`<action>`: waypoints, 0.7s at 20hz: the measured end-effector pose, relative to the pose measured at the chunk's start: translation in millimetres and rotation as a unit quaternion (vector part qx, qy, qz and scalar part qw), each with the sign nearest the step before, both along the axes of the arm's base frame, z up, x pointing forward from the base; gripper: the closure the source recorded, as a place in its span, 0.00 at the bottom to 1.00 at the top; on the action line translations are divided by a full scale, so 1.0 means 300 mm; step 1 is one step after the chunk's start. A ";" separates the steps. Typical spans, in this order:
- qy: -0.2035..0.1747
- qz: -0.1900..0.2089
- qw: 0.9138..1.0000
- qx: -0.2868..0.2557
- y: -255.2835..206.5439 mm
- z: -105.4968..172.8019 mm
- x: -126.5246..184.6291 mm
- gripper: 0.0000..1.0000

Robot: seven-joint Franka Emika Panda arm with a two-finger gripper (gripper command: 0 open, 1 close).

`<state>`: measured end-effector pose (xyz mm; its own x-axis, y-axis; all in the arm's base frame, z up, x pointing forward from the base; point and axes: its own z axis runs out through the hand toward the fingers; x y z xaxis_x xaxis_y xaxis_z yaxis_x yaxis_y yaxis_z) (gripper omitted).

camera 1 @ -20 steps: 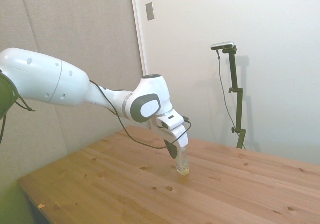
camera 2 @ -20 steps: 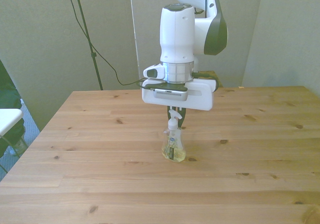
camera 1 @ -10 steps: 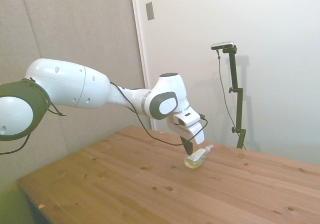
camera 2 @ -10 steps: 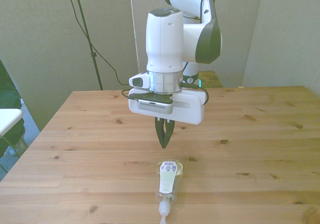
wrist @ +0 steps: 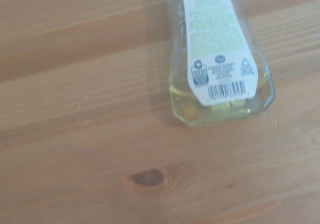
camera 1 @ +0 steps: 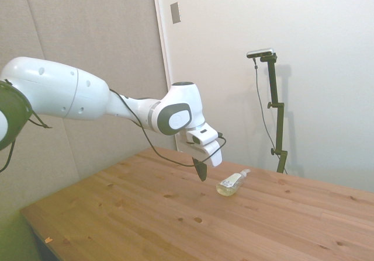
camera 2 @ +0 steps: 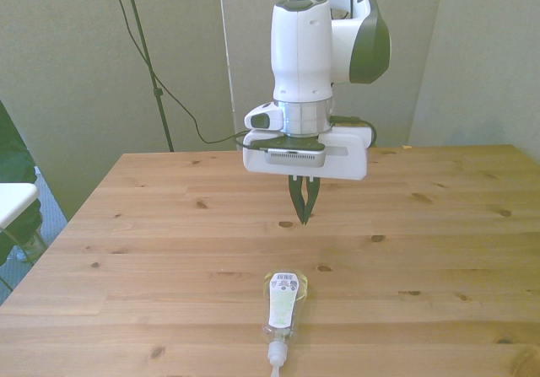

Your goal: Knock down the sanitizer

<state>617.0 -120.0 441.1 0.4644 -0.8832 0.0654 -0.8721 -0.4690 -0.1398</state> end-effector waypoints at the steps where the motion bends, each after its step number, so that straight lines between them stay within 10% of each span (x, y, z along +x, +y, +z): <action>1: 0.002 0.005 1.000 0.002 0.014 0.006 -0.025 0.00; 14: 0.037 0.048 0.998 0.016 0.103 0.026 -0.255 0.00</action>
<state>540.6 -89.2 449.0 0.5493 -0.8356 -0.0004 -0.8320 -0.5469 -0.0936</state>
